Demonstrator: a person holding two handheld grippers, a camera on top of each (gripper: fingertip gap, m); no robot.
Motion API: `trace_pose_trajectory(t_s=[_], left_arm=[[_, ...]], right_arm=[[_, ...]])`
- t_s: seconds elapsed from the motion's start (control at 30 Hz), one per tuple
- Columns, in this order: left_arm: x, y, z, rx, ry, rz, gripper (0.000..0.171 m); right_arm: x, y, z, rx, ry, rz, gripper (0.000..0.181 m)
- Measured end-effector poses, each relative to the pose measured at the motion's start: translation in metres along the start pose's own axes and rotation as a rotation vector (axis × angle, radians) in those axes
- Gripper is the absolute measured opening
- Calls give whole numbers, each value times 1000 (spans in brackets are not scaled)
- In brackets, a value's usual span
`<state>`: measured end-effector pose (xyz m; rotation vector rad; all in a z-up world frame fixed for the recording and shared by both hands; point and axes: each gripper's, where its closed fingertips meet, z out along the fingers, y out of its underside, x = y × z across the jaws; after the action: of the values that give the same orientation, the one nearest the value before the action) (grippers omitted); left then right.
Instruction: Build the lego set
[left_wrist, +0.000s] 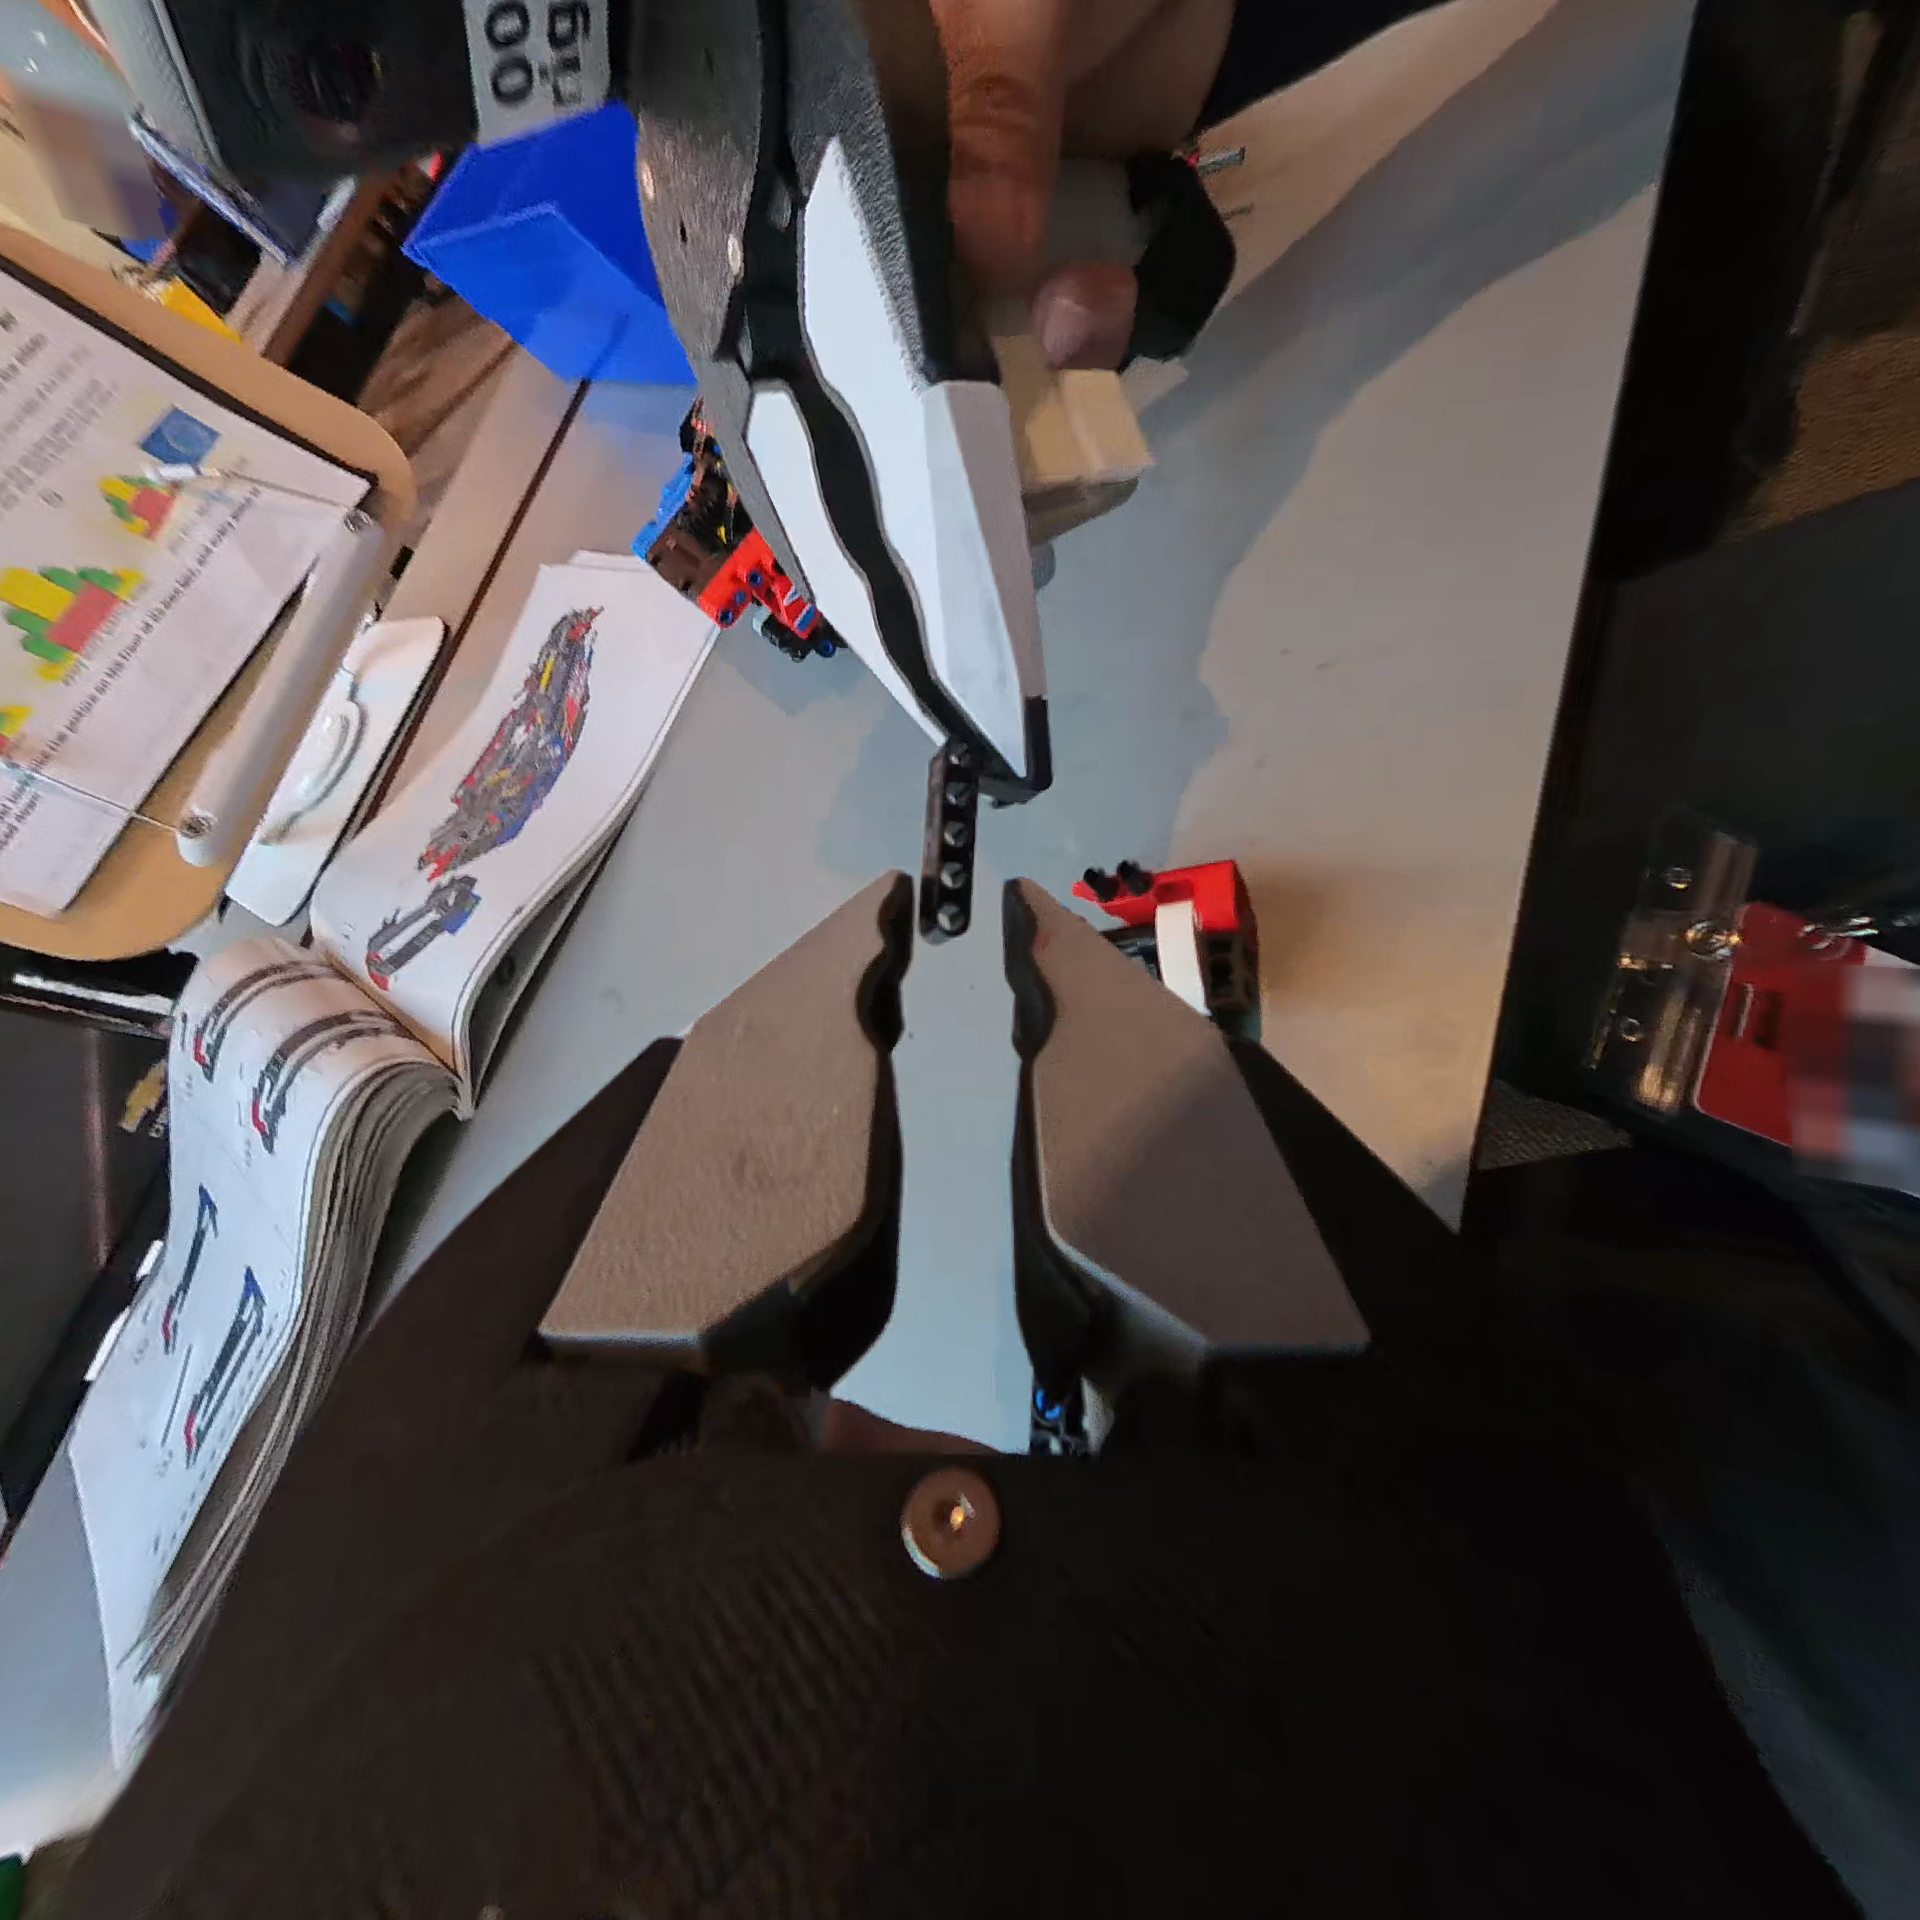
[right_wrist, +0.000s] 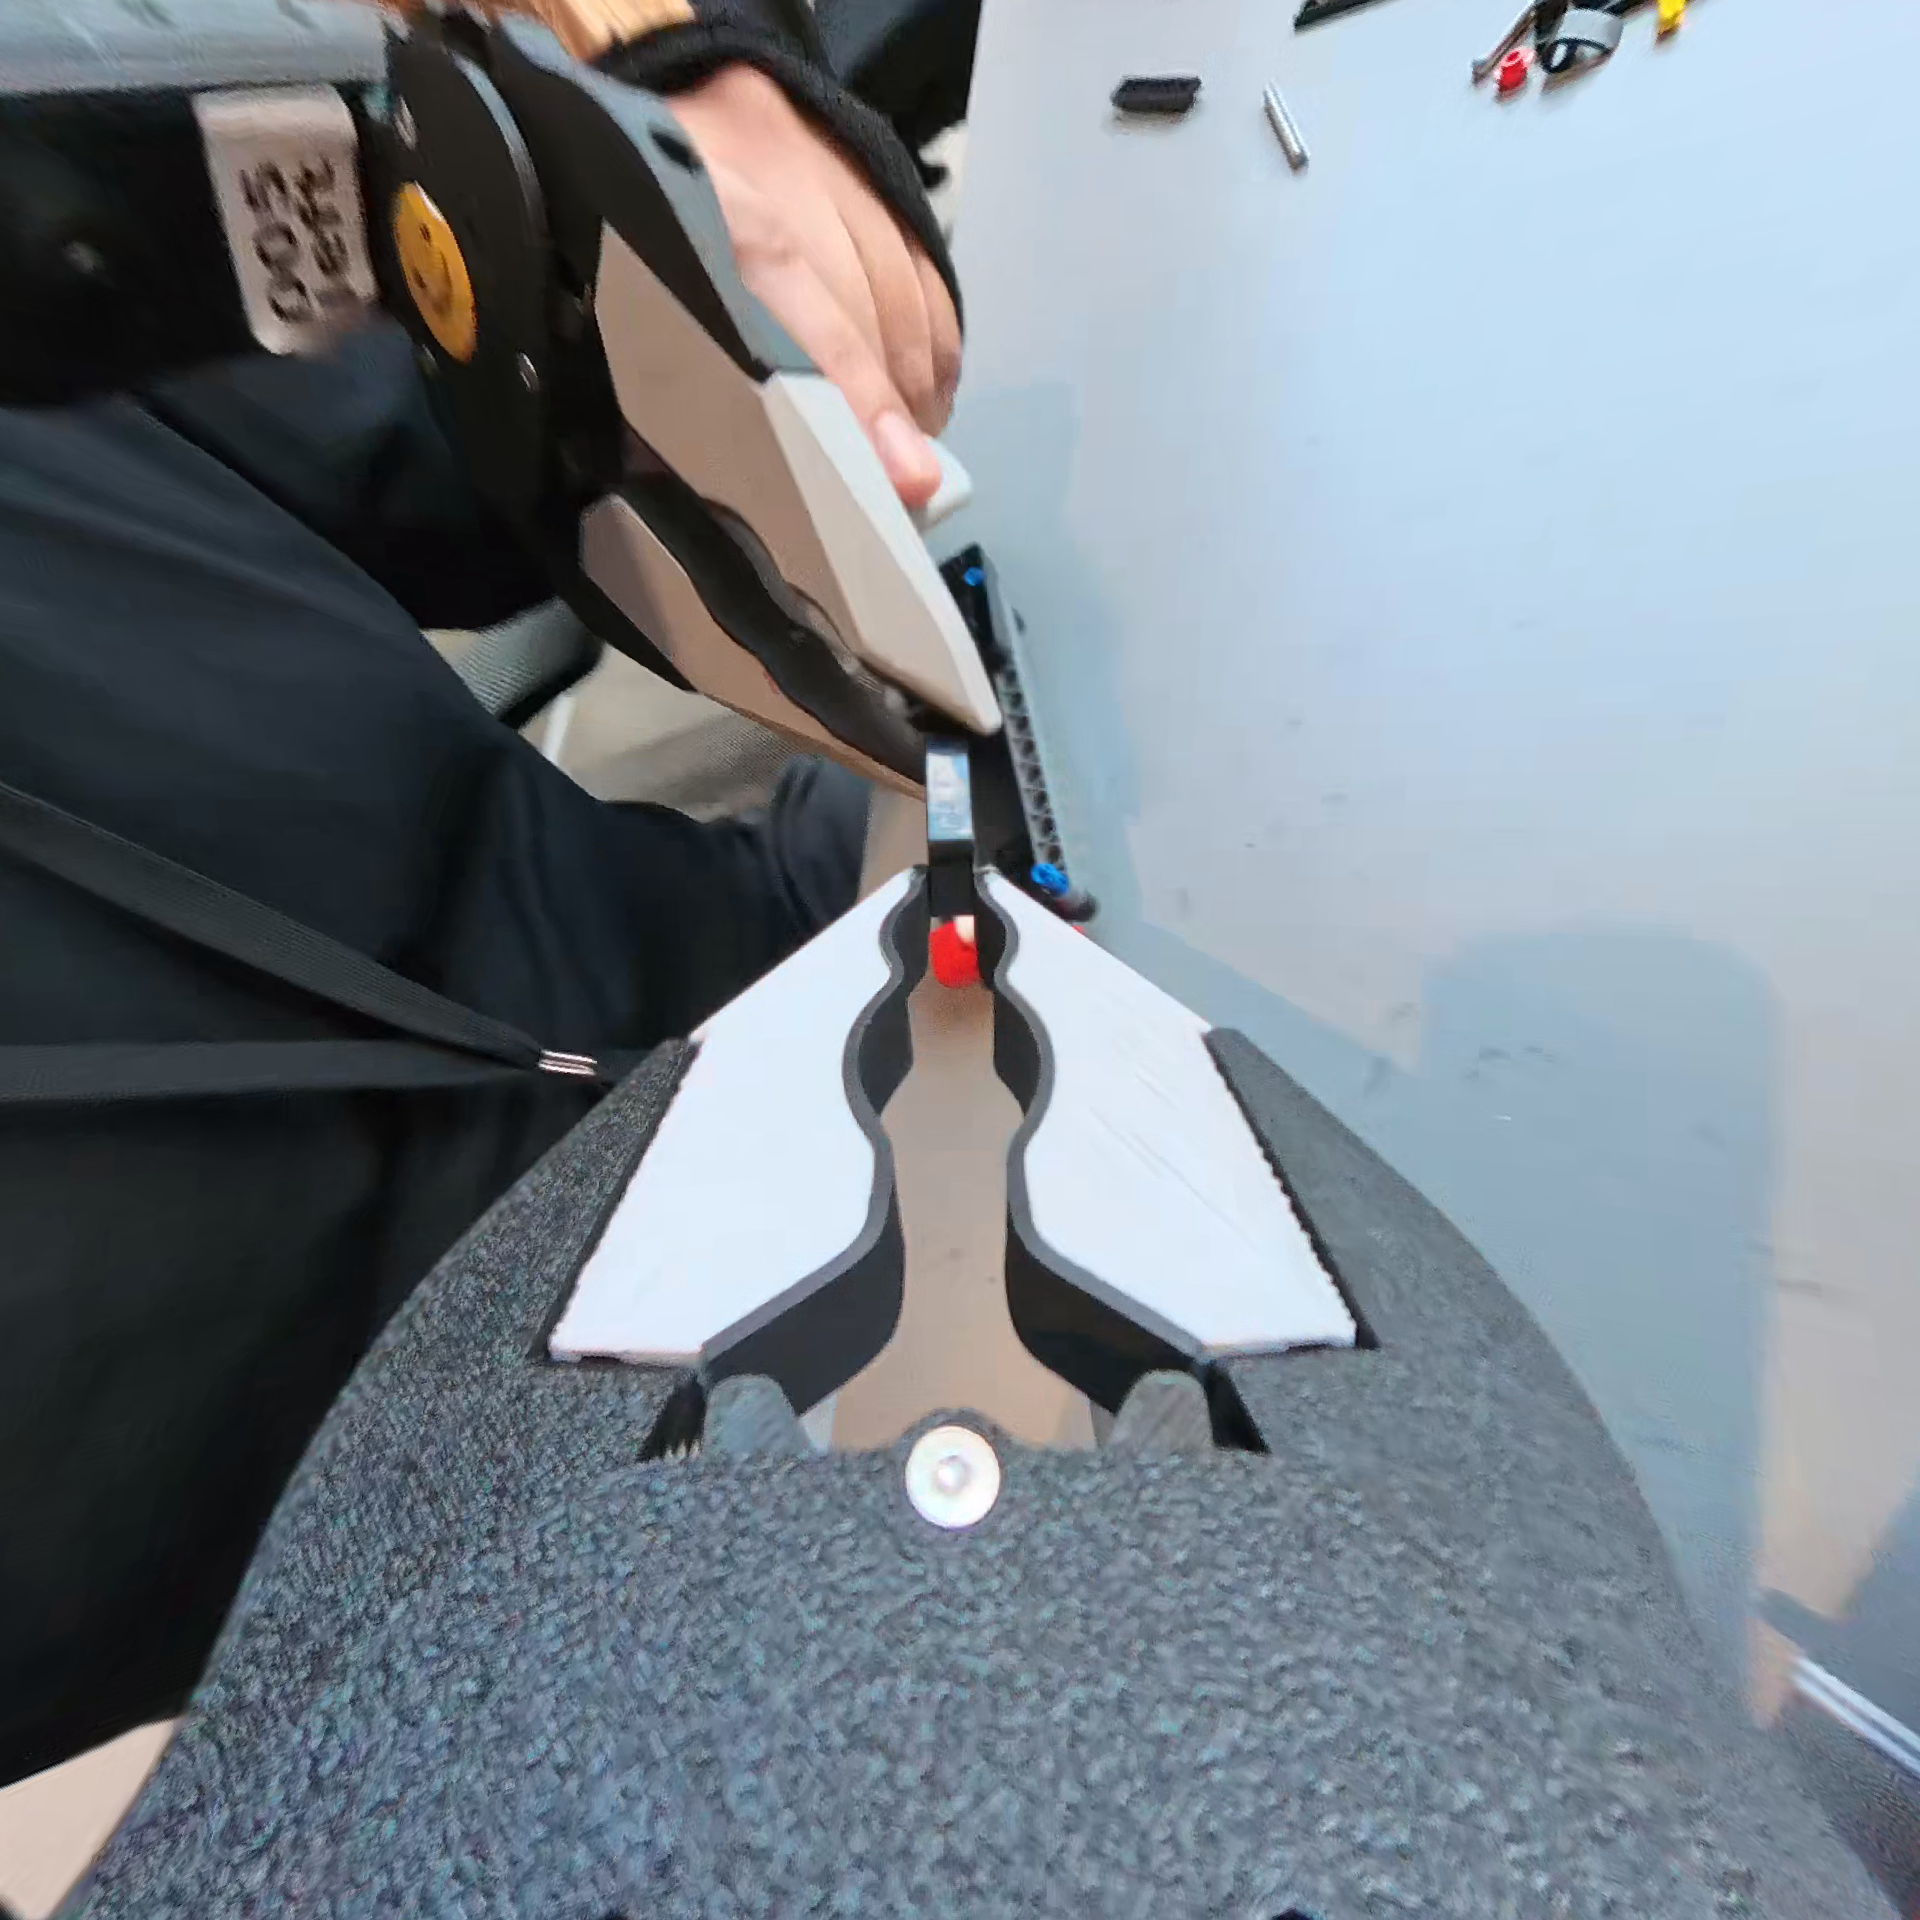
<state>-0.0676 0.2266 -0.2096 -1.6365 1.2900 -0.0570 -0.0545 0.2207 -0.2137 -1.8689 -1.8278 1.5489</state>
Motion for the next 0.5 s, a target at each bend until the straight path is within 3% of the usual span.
trace_pose_trajectory(t_s=[0.13,0.2,0.27,0.4,0.5], left_arm=[[1,-4,-3,11,6,5,6],[2,2,-1,-29,39,-49,6],[8,13,3,-88,110,-142,6],[14,19,3,-136,195,-270,6],[17,21,3,-177,222,-293,6]], right_arm=[[-7,0,1,45,-78,78,8],[1,2,3,45,-5,41,10],[10,4,3,18,139,-112,23],[19,2,0,-89,430,-447,24],[11,1,8,-159,454,-535,19]])
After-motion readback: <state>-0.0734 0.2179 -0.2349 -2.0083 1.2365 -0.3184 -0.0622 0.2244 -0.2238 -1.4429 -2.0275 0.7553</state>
